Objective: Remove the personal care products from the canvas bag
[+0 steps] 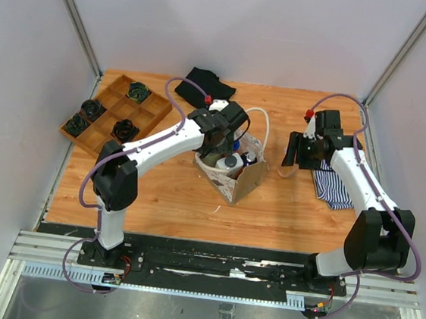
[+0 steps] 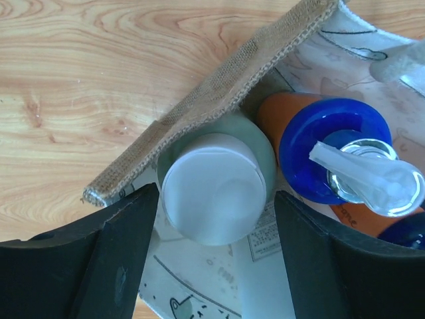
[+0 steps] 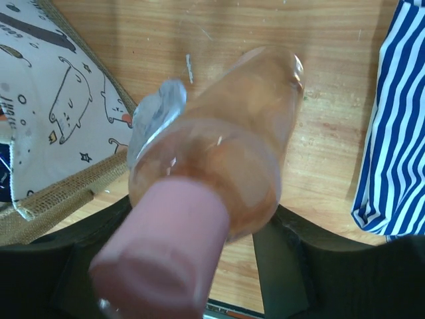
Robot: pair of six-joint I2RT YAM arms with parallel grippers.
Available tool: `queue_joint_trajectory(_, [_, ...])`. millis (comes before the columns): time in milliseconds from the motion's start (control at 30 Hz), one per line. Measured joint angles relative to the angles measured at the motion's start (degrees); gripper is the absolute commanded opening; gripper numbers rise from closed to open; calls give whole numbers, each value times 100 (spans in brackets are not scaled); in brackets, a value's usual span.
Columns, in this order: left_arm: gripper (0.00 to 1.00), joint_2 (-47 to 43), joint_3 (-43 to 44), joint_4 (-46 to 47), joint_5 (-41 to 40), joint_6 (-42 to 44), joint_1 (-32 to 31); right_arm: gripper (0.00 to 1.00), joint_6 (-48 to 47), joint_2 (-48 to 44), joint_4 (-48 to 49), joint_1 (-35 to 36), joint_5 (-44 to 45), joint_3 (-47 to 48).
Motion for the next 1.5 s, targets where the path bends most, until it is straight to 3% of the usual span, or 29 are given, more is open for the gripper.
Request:
queue_joint_trajectory(67, [53, 0, -96, 109, 37, 4, 7, 7, 0, 0, 101, 0, -39, 0])
queue_joint_trajectory(167, [17, -55, -114, 168, 46, 42, 9, 24, 13, 11, 175, -2, -129, 0])
queue_joint_trajectory(233, [3, -76, -114, 243, 96, 90, 2, 37, 26, 70, 227, -2, -170, 2])
queue_joint_trajectory(267, [1, -76, -114, 256, 96, 114, 2, 41, 35, 114, 234, -2, -179, 2])
queue_joint_trajectory(667, [0, -76, -2, 70, 87, 245, 4, 44, 7, 166, 179, 2, -59, 2])
queue_joint_trajectory(833, [1, -76, 13, 55, 101, 282, 2, 60, -103, 299, 109, 2, 11, 153])
queue_joint_trajectory(967, [0, -76, 505, -321, 118, 396, -9, 66, -319, 1008, 85, 2, 28, 942])
queue_joint_trajectory(1067, [1, -76, 1357, -756, 13, 494, -13, 76, -588, 1652, 103, 7, 28, 1639])
queue_joint_trajectory(1233, [1, -339, 2955, -1088, -323, 553, -17, 79, -1368, 2667, 151, 142, 94, 2656])
queue_joint_trajectory(1500, [0, -1700, 3206, -1123, -772, 463, -17, 90, -2833, 4153, -168, 584, -516, 4004])
